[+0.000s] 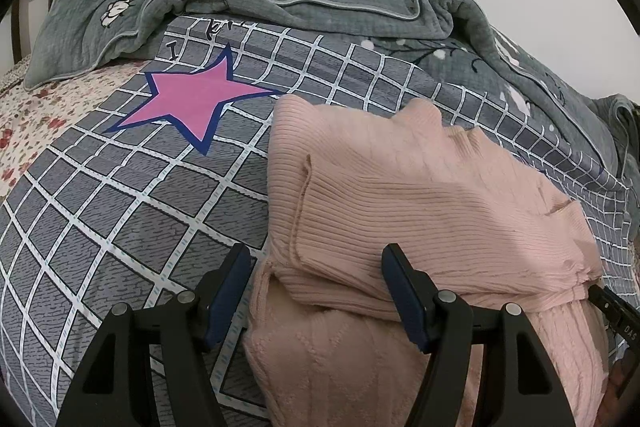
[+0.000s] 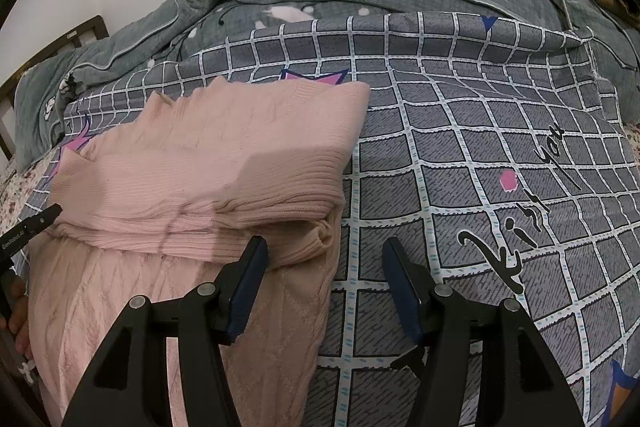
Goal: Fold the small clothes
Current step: 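Release the sweater and hold both tools above the folded sides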
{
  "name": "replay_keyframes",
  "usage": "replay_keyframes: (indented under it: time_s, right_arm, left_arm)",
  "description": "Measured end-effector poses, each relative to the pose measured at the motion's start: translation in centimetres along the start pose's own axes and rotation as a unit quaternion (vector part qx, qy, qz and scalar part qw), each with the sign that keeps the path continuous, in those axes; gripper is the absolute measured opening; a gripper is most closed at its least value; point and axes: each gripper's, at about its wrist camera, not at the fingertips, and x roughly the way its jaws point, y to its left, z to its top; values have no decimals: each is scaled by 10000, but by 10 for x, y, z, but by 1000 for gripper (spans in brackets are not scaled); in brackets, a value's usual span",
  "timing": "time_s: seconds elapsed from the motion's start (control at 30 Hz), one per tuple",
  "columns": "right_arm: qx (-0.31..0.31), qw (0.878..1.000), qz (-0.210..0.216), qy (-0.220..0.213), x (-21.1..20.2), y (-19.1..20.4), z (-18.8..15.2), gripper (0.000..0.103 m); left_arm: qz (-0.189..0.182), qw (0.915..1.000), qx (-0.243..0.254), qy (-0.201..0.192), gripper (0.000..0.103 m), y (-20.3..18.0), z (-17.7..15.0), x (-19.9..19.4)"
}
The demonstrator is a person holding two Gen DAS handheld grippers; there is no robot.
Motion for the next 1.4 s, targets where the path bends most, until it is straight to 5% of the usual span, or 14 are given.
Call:
replay_keyframes:
  time_s: [1.4]
  right_arm:
    - [-113, 9999, -24, 73, -3, 4, -3, 59]
  left_arm:
    - [32, 9999, 118, -70, 67, -8, -5, -6]
